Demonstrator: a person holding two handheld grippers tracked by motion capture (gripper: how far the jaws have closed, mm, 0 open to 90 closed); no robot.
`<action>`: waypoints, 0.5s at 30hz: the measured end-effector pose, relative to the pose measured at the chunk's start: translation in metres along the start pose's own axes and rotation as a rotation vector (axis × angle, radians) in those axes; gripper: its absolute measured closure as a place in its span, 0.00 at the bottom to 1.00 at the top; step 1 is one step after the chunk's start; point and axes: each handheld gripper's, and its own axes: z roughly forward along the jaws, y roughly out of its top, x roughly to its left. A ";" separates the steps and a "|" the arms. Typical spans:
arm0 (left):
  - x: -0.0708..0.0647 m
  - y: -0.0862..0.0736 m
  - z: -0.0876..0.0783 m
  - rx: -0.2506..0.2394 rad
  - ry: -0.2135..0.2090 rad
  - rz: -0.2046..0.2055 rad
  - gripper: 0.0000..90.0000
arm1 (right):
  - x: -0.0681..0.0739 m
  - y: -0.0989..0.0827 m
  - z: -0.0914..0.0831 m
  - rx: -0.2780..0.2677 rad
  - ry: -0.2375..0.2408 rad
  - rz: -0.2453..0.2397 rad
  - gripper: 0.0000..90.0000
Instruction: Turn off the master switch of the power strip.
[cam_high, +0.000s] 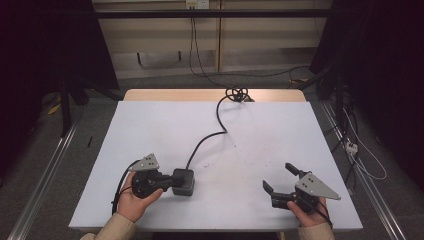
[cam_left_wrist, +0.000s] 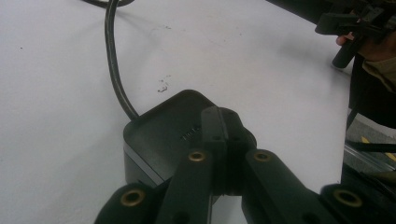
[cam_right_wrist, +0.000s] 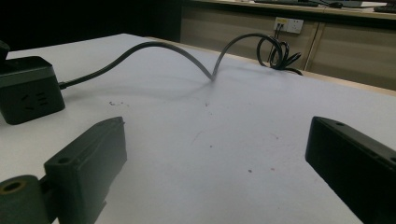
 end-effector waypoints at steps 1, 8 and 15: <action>0.000 0.000 0.000 0.000 0.003 -0.001 1.00 | 0.000 0.000 0.000 0.001 0.000 -0.001 0.06; 0.000 0.001 0.000 0.003 0.001 -0.008 1.00 | 0.000 0.000 0.000 -0.002 -0.003 0.001 0.06; -0.001 0.002 0.001 0.014 0.008 -0.004 1.00 | 0.000 0.000 0.000 -0.003 -0.001 0.002 0.06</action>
